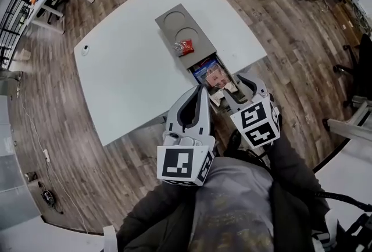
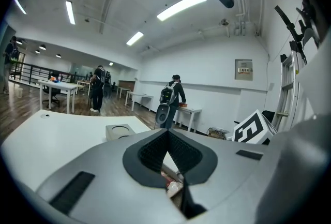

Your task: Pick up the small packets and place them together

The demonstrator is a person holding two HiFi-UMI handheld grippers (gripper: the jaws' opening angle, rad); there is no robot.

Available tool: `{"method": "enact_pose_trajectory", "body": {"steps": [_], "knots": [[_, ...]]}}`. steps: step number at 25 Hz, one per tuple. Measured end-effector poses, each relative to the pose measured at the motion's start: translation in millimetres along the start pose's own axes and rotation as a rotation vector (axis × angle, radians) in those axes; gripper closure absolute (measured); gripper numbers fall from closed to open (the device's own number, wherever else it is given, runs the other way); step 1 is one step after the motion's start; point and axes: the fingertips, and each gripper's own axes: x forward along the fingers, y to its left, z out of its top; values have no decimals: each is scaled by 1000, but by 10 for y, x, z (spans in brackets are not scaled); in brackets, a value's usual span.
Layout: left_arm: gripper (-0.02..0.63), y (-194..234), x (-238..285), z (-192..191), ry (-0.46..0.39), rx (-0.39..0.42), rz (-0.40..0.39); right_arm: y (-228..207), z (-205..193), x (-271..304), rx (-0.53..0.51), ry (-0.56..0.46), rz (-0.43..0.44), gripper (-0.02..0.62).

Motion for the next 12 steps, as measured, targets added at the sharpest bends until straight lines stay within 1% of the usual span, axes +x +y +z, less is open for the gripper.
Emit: {"method": "enact_pose_trajectory", "body": {"steps": [3,5,8,12], "knots": [[603,-96,-14,-2,-5,4,-6,48,-73,-39,-16,13,24,385],[603,-77,-17,18,-8,7,3,92,-57,-12,-31,16,42,385],[603,51,-18,17,-7,6,30,185,-57,118,-52,35,75,385],[603,306,25,-56,11,-5,63,308,-127,422,-72,102,114,385]]}}
